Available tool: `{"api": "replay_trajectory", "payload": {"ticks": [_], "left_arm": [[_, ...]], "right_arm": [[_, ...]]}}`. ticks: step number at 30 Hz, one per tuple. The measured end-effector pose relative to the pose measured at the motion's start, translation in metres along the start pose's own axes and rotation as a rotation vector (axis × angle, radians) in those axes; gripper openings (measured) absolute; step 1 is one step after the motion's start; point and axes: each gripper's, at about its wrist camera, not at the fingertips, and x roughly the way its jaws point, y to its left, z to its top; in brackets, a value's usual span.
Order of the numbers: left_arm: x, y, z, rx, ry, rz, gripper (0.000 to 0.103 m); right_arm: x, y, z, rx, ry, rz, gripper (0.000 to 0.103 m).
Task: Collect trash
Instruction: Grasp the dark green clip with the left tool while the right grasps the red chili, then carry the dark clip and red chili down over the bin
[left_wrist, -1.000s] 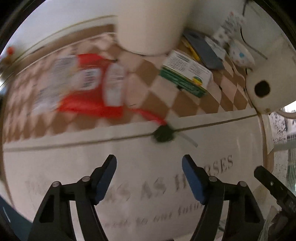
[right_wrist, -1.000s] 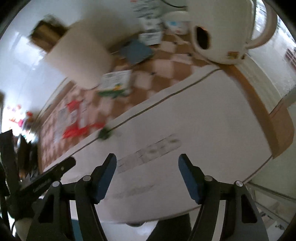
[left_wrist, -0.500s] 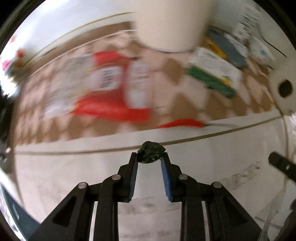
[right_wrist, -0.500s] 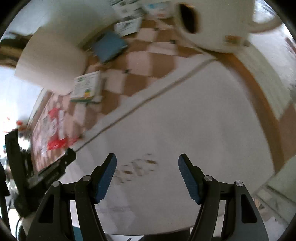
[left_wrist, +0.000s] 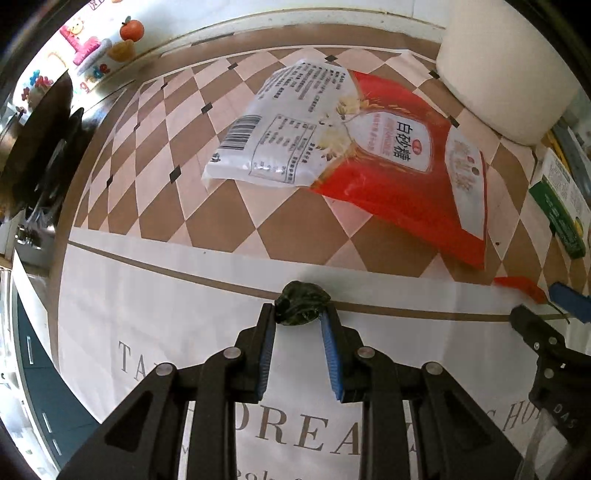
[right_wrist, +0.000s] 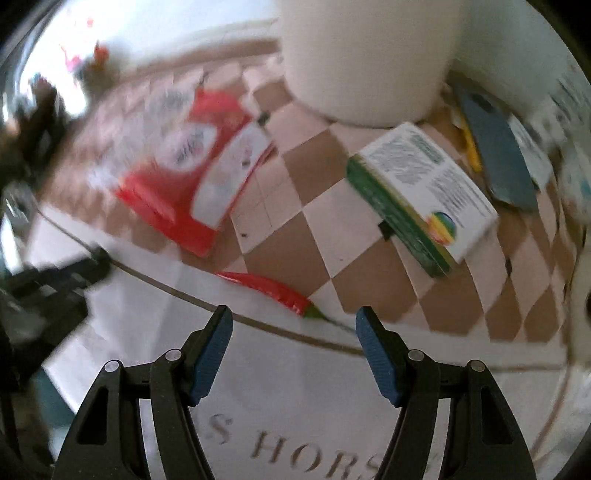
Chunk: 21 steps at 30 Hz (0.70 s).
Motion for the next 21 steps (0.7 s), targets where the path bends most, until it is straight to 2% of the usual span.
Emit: {"api": "replay_trajectory", "payload": {"ticks": [3,8,10,15,21], "left_arm": [[0.0,-0.002,-0.001,-0.001,-0.005,-0.005,0.022],[0.006,0.004,0.007,-0.009,-0.002,-0.019,0.022],[0.005,0.005,0.006,-0.012,-0.001,-0.023,0.022],[0.006,0.005,0.008,-0.007,0.0,-0.028,0.022],[0.0,0.008,0.008,-0.015,-0.008,-0.036,0.022]], "right_arm": [[0.005,0.009,0.0,-0.04,-0.009,-0.035,0.06],[0.006,0.013,-0.002,-0.027,-0.043,-0.049,0.054],[0.006,0.014,-0.002,-0.015,-0.059,-0.053,0.04],[0.003,0.009,0.014,0.049,-0.075,-0.042,0.012],[0.001,-0.018,0.017,0.183,-0.082,0.081,0.011]]}}
